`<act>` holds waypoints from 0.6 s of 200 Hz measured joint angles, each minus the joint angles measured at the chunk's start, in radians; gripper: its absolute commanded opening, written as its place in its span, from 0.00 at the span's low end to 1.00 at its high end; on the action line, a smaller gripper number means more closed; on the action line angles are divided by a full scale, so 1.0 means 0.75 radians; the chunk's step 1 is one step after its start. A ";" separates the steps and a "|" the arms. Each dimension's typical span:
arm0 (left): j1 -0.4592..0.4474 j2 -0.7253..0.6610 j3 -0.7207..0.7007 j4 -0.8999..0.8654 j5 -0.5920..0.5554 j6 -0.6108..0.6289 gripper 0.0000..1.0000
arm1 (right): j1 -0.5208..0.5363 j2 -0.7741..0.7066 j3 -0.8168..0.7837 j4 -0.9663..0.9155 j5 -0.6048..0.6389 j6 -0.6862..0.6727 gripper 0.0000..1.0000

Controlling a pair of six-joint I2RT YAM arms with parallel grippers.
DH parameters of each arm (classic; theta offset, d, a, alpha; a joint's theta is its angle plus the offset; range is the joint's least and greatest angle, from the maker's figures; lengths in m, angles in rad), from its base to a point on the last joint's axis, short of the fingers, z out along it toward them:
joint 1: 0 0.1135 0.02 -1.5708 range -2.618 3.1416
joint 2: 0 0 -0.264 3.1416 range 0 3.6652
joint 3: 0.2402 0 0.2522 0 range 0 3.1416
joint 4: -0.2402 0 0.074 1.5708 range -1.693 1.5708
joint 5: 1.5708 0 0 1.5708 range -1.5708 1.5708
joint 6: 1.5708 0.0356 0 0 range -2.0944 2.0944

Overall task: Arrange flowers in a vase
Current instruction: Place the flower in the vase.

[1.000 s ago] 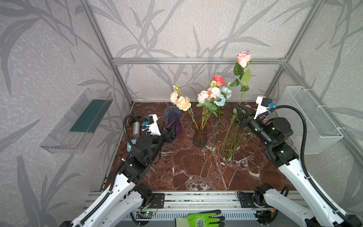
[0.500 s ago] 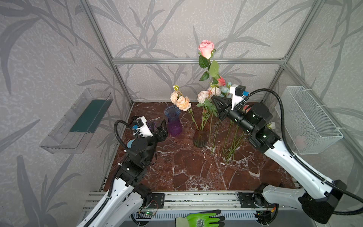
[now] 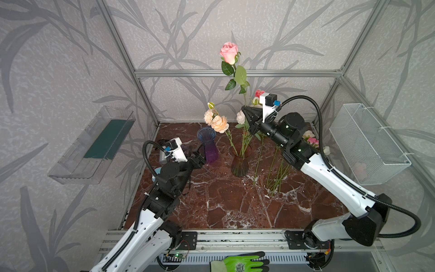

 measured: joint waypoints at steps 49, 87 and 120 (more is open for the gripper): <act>0.009 0.023 0.000 0.009 0.043 -0.013 0.73 | 0.000 0.129 0.049 0.070 0.021 -0.068 0.01; 0.017 0.031 0.000 0.024 0.063 -0.028 0.73 | 0.000 0.127 -0.125 0.156 0.026 -0.056 0.05; 0.022 0.057 0.000 0.033 0.093 -0.038 0.73 | 0.010 0.078 -0.331 0.187 0.048 -0.024 0.19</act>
